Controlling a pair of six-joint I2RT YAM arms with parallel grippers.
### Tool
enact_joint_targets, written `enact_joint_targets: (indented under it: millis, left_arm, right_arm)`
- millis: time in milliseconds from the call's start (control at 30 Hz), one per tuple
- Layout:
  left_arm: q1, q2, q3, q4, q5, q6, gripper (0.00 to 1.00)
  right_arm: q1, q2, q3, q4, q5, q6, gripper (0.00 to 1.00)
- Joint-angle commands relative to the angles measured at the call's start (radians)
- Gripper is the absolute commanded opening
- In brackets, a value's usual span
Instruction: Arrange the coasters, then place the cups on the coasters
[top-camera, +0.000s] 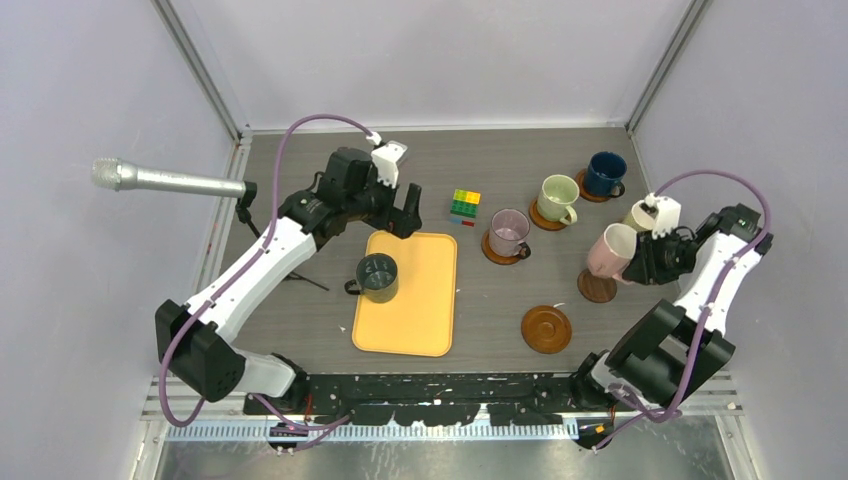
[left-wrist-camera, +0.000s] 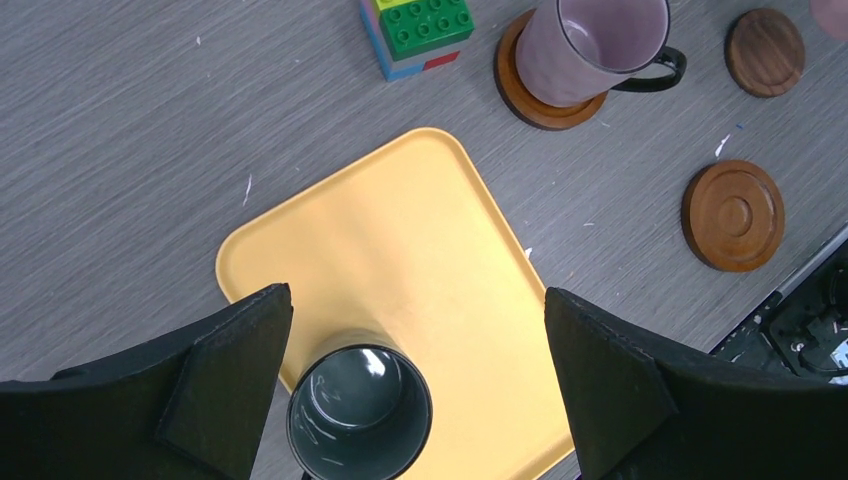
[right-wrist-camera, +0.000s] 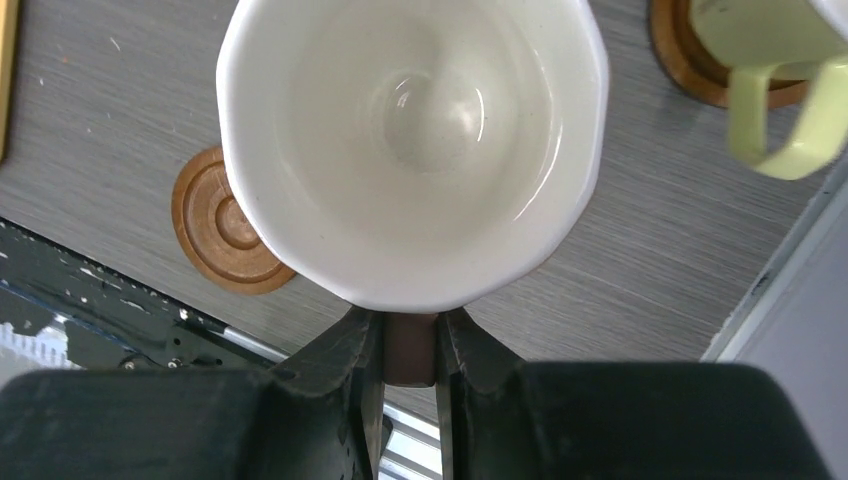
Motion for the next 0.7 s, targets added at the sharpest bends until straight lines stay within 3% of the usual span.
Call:
enact_joint_targets:
  millis: [0,233,667]
  left_arm:
    - [-0.003,-0.049,-0.023,0.032,-0.022,0.006,1.00]
    - [-0.002,-0.080,-0.044,0.017,-0.038,0.014,1.00]
    - [-0.003,-0.092,-0.048,-0.006,-0.038,0.025,1.00]
  right_arm:
    - [-0.005,-0.098,-0.072,0.073,-0.057,-0.072,0.00]
    - [-0.004,-0.125,-0.183,0.222,-0.017,-0.036,0.00]
    - [-0.007,-0.112,-0.277,0.309,0.033,-0.064,0.01]
